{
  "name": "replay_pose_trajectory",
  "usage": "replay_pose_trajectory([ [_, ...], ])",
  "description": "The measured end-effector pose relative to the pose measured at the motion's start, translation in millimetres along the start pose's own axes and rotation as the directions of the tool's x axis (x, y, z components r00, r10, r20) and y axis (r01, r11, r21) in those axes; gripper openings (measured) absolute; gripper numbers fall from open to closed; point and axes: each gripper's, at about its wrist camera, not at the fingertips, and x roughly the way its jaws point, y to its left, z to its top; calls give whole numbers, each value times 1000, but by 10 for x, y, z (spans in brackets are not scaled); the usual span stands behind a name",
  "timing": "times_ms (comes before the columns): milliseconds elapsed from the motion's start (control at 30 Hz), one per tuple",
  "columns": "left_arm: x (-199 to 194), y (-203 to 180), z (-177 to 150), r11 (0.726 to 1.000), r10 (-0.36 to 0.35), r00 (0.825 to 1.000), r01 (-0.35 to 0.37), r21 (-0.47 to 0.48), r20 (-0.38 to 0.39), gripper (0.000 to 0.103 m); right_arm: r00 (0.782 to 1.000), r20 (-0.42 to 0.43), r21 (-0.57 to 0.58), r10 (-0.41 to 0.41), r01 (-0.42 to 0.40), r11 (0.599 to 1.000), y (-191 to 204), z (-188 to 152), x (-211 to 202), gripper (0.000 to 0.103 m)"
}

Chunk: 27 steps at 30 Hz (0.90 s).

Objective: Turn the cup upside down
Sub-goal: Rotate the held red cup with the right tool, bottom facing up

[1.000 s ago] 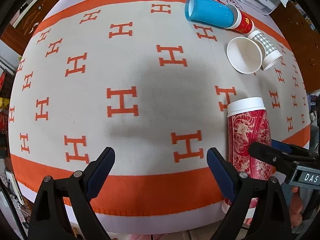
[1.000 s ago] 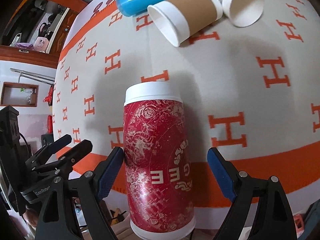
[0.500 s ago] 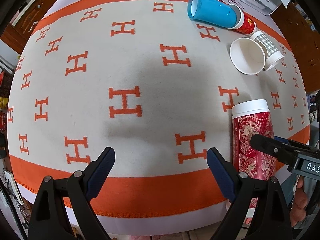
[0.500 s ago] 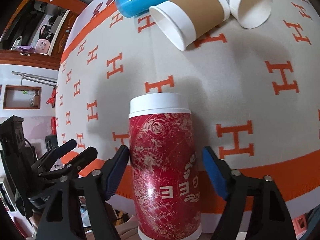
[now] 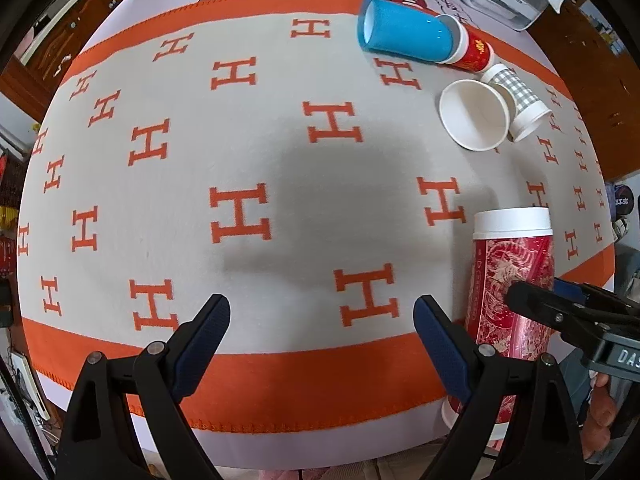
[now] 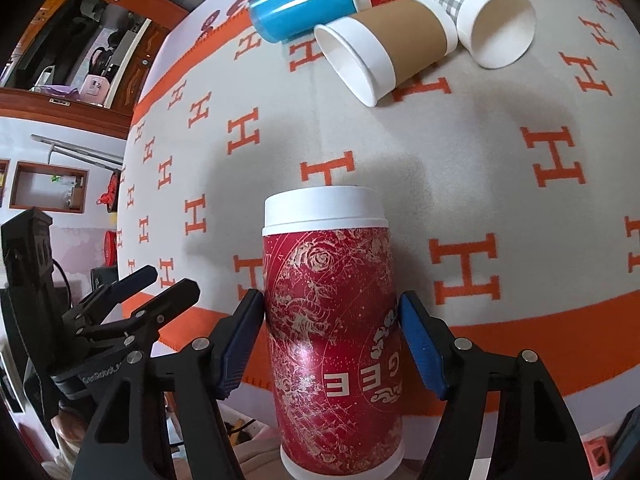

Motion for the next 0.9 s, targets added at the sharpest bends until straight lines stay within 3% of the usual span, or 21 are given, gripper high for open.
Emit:
replay_pose_trajectory([
  [200, -87, -72, -47, 1000, -6, 1000, 5, 17, 18, 92, 998, 53, -17, 31, -30, 999, 25, -113, -276, 70],
  [467, -197, -69, -133, 1000, -9, 999, 8, 10, 54, 92, 986, 164, -64, 18, -8, 998, 123, -218, -684, 69],
  [633, -349, -53, -143, 1000, 2, 991, -4, 9, 131, 92, 962, 274, -95, 4, 23, 995, 241, -257, -962, 69],
  [900, -631, -56, -71, 1000, 25, 963, -26, -2, 267, 92, 911, 412, -148, -16, 84, 985, 498, -236, -1283, 69],
])
